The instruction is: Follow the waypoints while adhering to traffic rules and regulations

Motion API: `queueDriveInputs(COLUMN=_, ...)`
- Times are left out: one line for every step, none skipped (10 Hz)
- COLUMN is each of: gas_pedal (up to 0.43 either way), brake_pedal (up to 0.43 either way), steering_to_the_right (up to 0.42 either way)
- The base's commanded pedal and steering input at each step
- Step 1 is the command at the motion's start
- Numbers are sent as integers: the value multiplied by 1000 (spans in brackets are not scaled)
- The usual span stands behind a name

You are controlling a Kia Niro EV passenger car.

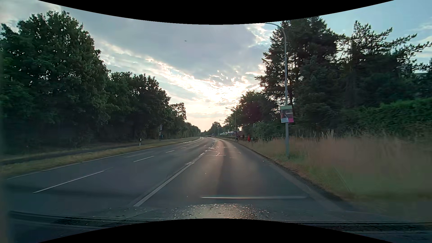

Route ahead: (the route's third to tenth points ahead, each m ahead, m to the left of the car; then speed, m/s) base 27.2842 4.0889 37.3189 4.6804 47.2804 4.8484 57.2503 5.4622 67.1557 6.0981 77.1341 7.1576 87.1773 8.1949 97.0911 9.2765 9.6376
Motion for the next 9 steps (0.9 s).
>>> queueDriveInputs(gas_pedal=248, brake_pedal=0, steering_to_the_right=-4)
queueDriveInputs(gas_pedal=248, brake_pedal=0, steering_to_the_right=-5)
queueDriveInputs(gas_pedal=248, brake_pedal=0, steering_to_the_right=-5)
queueDriveInputs(gas_pedal=248, brake_pedal=0, steering_to_the_right=-5)
queueDriveInputs(gas_pedal=248, brake_pedal=0, steering_to_the_right=-5)
queueDriveInputs(gas_pedal=248, brake_pedal=0, steering_to_the_right=-6)
queueDriveInputs(gas_pedal=248, brake_pedal=0, steering_to_the_right=-9)
queueDriveInputs(gas_pedal=248, brake_pedal=0, steering_to_the_right=-11)
queueDriveInputs(gas_pedal=248, brake_pedal=0, steering_to_the_right=-17)
